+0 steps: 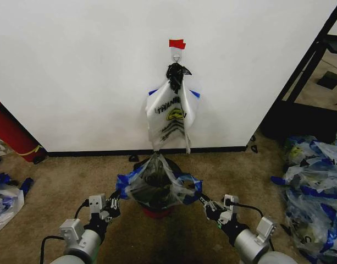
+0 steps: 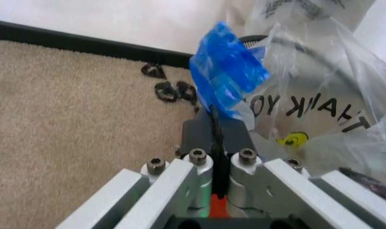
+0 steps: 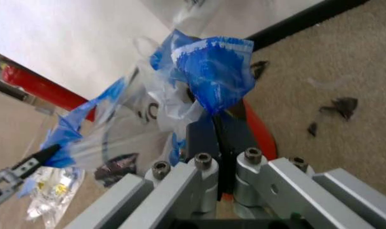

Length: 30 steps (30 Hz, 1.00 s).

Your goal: Pick up the garbage bag from the wall and place it over the trash bin.

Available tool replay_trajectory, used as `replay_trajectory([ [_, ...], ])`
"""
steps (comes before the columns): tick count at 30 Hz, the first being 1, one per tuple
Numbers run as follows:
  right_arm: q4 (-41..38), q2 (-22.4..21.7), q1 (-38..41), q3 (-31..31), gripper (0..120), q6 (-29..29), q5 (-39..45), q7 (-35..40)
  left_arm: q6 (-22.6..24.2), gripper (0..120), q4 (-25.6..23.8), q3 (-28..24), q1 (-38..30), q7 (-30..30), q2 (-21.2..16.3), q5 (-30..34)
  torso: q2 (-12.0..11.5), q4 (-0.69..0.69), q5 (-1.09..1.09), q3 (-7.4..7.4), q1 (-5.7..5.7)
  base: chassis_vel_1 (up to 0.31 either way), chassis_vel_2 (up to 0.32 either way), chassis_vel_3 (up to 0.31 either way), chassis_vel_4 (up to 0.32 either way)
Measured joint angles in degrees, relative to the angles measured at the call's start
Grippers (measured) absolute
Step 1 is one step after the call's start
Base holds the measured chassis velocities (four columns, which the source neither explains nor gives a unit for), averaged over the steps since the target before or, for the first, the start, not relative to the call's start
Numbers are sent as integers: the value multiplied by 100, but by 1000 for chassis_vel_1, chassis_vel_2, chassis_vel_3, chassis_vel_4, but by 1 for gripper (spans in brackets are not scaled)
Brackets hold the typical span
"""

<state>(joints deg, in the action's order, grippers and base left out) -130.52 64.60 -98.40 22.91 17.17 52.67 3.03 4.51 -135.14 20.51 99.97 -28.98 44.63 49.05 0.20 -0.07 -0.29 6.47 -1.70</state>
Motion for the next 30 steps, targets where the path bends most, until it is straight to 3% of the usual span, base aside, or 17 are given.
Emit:
replay_trajectory([
  [10, 76, 41, -181, 83, 0, 89, -146, 89, 197, 0, -118, -7, 376, -126, 11, 40, 0, 0, -1, 0, 0, 0, 0, 0, 0],
  [17, 553, 157, 98, -114, 0, 129, -280, 169, 347, 0, 131, -155, 423, -193, 50, 11, 0, 0, 0, 0, 0, 0, 0, 0, 0],
  [22, 1102, 250, 738, -286, 0, 171, -285, 238, 465, 0, 593, -310, 110, -215, 145, 72, 0, 0, 0, 0, -1, 0, 0, 0, 0],
  [30, 1509, 272, 1172, -314, 0, 193, -294, 254, 515, 0, 885, -569, -476, -154, 352, 73, 0, 0, -1, 1, -1, 0, 0, 0, 0],
])
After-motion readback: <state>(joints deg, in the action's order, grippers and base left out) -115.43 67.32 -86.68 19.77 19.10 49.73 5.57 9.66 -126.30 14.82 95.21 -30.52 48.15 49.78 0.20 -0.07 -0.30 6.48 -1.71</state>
